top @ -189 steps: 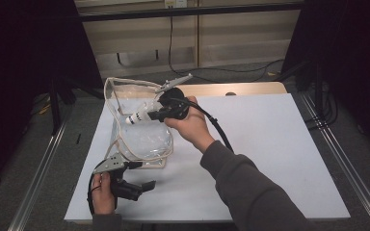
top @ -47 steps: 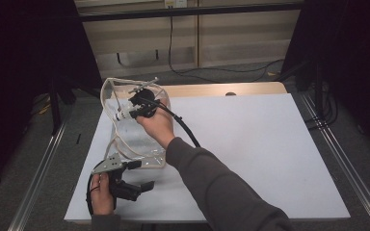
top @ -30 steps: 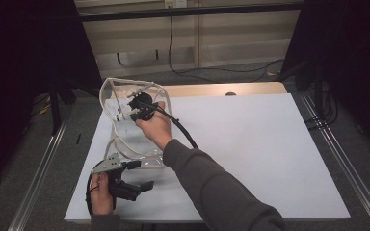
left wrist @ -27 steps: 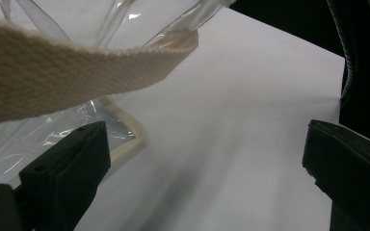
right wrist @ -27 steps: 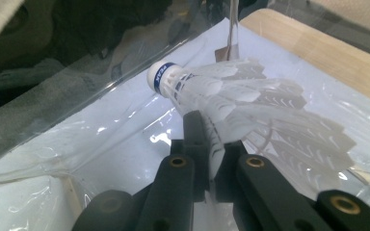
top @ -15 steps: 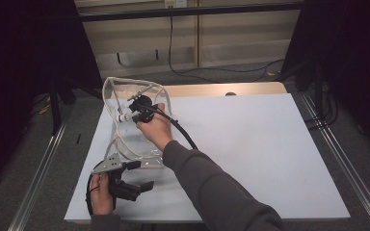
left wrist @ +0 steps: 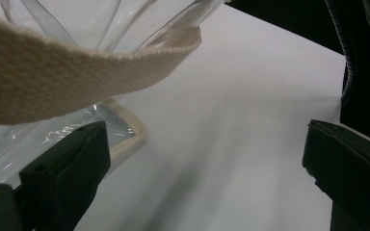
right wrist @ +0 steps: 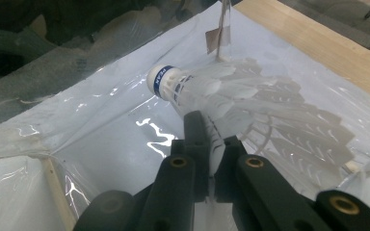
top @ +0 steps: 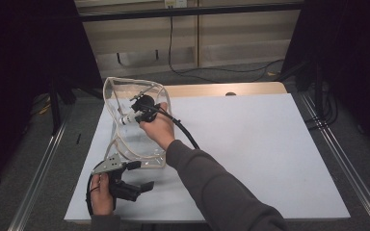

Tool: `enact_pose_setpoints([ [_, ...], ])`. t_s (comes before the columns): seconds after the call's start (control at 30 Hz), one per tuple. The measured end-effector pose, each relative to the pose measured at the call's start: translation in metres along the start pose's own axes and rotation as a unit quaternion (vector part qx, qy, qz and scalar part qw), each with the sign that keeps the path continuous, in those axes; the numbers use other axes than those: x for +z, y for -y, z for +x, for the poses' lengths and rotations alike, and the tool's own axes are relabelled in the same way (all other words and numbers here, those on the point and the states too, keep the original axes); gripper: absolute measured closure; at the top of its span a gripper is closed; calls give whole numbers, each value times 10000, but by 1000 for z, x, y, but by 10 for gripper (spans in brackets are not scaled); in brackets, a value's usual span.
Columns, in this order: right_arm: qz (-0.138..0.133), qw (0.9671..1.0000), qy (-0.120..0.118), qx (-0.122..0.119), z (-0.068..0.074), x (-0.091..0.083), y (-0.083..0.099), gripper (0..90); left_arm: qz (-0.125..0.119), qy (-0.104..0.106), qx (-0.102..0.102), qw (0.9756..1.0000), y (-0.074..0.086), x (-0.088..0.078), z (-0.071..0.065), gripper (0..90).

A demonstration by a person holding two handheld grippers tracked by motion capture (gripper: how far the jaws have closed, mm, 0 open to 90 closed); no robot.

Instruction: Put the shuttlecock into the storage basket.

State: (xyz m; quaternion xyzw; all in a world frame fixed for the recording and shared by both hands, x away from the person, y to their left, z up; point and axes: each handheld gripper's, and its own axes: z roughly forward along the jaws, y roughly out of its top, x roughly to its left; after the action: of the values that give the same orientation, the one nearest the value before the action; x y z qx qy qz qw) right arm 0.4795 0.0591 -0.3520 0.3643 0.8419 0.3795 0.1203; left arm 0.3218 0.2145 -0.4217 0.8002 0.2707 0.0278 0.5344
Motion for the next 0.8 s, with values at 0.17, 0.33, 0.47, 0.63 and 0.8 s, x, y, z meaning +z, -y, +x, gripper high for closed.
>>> enact_pose_setpoints([
  [0.17, 41, 9999, 4, -110, 2, 5, 1, 879, -3, -5, -2, 10000, 0, 0, 0, 29],
  [0.33, 99, 9998, -25, -192, 4, 9, 2, 879, -7, -5, -11, 10000, 0, 0, 0, 29],
  [0.47, 161, 9995, -21, -262, 6, 11, 4, 879, 8, -11, -5, 10000, 0, -1, 0, 29],
  [0.63, 227, 9992, -40, -332, 8, 16, 5, 878, 10, -12, -8, 10000, 0, -1, 1, 29],
  [0.8, 258, 9989, -95, -380, 8, 18, 6, 877, 12, -12, -4, 10000, 0, -1, 1, 29],
])
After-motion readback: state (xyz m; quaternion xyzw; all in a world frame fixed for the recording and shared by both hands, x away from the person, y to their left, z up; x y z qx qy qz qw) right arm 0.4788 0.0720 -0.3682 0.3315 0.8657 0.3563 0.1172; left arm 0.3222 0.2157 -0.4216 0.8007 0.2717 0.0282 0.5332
